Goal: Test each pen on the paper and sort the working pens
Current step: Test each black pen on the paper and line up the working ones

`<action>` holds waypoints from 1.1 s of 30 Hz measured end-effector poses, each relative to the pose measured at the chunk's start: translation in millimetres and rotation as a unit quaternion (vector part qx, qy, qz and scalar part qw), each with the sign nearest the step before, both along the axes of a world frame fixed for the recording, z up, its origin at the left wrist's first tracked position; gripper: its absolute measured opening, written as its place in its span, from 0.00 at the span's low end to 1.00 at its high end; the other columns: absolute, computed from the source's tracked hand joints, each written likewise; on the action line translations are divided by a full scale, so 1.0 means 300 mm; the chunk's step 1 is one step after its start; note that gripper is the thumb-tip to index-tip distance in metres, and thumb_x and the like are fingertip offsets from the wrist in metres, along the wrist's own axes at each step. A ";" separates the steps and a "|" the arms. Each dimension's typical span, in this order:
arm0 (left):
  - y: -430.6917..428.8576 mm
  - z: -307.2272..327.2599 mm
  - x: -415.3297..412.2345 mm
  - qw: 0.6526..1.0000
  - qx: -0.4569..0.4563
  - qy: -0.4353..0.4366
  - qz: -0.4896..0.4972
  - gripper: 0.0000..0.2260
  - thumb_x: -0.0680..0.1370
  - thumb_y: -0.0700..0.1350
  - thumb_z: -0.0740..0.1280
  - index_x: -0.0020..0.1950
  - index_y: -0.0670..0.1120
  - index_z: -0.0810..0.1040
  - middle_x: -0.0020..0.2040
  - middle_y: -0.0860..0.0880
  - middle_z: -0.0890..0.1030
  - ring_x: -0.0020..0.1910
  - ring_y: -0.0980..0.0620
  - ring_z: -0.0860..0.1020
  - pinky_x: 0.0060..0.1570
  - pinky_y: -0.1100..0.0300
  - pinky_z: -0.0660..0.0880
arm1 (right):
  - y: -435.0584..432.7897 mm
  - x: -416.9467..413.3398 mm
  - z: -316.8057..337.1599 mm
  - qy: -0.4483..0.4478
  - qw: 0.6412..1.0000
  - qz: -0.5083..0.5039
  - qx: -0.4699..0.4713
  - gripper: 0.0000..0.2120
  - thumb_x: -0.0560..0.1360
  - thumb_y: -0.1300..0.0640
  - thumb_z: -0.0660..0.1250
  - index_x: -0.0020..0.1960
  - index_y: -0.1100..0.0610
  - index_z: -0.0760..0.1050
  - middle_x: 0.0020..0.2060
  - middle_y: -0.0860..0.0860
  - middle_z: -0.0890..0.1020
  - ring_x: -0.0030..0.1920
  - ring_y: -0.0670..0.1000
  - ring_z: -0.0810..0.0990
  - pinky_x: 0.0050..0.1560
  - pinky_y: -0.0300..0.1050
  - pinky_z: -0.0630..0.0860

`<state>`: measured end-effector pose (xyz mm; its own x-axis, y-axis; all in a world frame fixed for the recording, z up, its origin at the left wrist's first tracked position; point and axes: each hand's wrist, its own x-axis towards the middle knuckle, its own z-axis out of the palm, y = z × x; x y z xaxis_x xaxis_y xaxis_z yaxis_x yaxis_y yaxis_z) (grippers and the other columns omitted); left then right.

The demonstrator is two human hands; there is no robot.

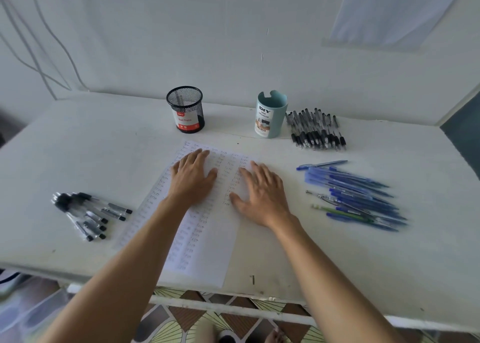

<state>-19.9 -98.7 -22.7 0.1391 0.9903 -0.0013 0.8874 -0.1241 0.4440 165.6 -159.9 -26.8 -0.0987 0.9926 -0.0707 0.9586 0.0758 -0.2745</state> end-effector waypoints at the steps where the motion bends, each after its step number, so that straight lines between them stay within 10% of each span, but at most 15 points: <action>1: -0.005 0.009 -0.011 0.999 0.008 -0.036 0.009 0.24 0.83 0.51 0.61 0.78 0.49 0.64 0.79 0.49 0.62 0.78 0.47 0.57 0.76 0.46 0.53 | 0.002 0.000 -0.005 -0.004 1.000 -0.001 -0.001 0.36 0.79 0.36 0.55 0.81 0.50 0.50 0.81 0.53 0.48 0.80 0.53 0.44 0.77 0.54 0.43; 10: -0.138 0.078 -0.303 0.984 0.054 0.068 0.157 0.11 0.77 0.47 0.64 0.58 0.52 0.81 0.67 0.48 0.77 0.69 0.44 0.67 0.64 0.46 0.57 | 0.001 -0.009 -0.003 -0.004 1.000 -0.008 0.007 0.40 0.72 0.36 0.47 0.81 0.52 0.50 0.81 0.51 0.50 0.80 0.53 0.47 0.77 0.54 0.44; 19: -0.279 0.020 -0.459 0.987 0.019 0.063 0.145 0.25 0.69 0.51 0.66 0.65 0.48 0.78 0.68 0.46 0.76 0.69 0.41 0.68 0.71 0.42 0.60 | -0.010 -0.009 -0.012 0.004 1.000 -0.011 0.007 0.40 0.72 0.36 0.47 0.81 0.51 0.51 0.81 0.51 0.50 0.80 0.52 0.46 0.78 0.53 0.42; 23: -0.276 0.011 -0.450 0.983 0.107 0.019 0.146 0.11 0.75 0.36 0.69 0.56 0.41 0.85 0.57 0.42 0.84 0.57 0.39 0.79 0.56 0.44 0.77 | -0.011 -0.009 -0.009 0.005 1.000 -0.010 0.009 0.41 0.71 0.36 0.47 0.81 0.52 0.52 0.81 0.50 0.51 0.80 0.51 0.47 0.78 0.53 0.43; 33: -0.204 0.087 -0.360 0.933 0.350 -0.087 0.003 0.07 0.81 0.38 0.67 0.57 0.38 0.80 0.55 0.43 0.84 0.58 0.46 0.80 0.58 0.55 0.75 | -0.013 -0.008 -0.011 0.018 1.000 -0.010 0.019 0.40 0.71 0.37 0.48 0.80 0.51 0.53 0.81 0.50 0.52 0.80 0.51 0.47 0.78 0.52 0.43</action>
